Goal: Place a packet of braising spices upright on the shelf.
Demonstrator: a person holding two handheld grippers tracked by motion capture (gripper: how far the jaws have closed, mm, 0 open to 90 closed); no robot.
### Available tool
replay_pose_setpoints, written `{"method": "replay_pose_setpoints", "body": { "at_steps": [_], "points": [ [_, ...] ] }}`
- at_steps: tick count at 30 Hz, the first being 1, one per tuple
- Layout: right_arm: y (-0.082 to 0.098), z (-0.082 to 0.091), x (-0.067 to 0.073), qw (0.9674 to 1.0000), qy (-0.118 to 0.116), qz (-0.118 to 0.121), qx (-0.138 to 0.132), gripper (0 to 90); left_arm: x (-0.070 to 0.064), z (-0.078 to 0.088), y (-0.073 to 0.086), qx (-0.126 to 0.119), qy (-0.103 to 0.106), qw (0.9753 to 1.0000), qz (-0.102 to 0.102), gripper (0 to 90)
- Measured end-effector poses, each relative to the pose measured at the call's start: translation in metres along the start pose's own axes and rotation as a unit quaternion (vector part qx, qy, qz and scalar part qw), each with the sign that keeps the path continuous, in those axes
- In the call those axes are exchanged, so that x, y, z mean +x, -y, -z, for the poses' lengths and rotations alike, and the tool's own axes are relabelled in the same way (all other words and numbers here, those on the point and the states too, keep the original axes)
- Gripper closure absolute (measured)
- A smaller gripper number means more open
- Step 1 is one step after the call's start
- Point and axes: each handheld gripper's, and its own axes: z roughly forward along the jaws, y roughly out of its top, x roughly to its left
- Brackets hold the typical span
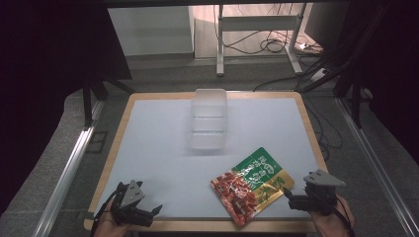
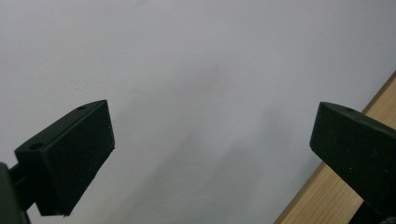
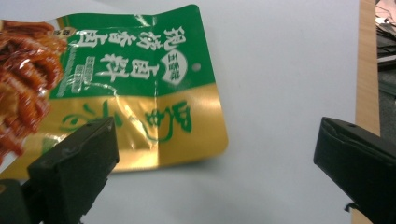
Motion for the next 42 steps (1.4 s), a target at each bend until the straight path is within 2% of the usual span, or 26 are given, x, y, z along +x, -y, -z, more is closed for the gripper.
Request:
{"method": "replay_pose_setpoints", "body": {
  "at_steps": [2, 3, 4, 5, 7, 11, 16, 28, 32, 42],
  "points": [
    [0.003, 0.003, -0.001, 1.0, -0.005, -0.005, -0.003, 0.1, 0.0, 0.0, 0.0, 0.0, 0.0, 1.0, 0.0, 0.0],
    [0.004, 0.005, -0.003, 0.9991, -0.037, -0.019, -0.008, 0.6, 0.0, 0.0, 0.0, 0.0, 0.0, 1.0, 0.0, 0.0],
    [0.004, 0.004, -0.004, 0.9985, -0.049, -0.024, -0.012, 0.5, 0.0, 0.0, 0.0, -0.001, 0.001, 1.0, 0.002, 0.0],
    [0.004, 0.004, -0.004, 0.9985, -0.049, -0.024, -0.012, 0.5, 0.0, 0.0, 0.0, -0.001, 0.001, 1.0, 0.002, 0.0],
    [0.005, 0.001, -0.005, 0.9976, -0.063, -0.023, -0.019, 0.3, 0.001, 0.0, 0.0, -0.002, 0.003, 1.0, 0.005, 0.0],
    [0.009, -0.003, -0.007, 0.9976, -0.063, -0.018, -0.02, 0.0, 0.001, 0.0, 0.0, -0.002, 0.004, 1.0, 0.005, 0.0],
    [0.011, -0.003, -0.009, 0.9984, -0.051, -0.013, -0.022, 0.0, 0.0, 0.0, 0.0, -0.002, 0.003, 1.0, 0.003, 0.0],
    [0.011, -0.005, -0.009, 0.9984, -0.051, -0.015, -0.021, 0.0, 0.001, 0.0, 0.0, -0.002, 0.004, 1.0, 0.003, 0.0],
    [0.009, -0.007, -0.007, 0.9987, -0.048, -0.005, -0.016, 0.0, 0.001, 0.0, 0.0, -0.002, 0.005, 1.0, 0.002, 0.0],
    [0.005, -0.014, -0.011, 0.998, -0.059, -0.012, -0.018, 0.0, 0.0, 0.0, 0.0, 0.001, 0.005, 1.0, -0.002, 0.0]
  ]
}}
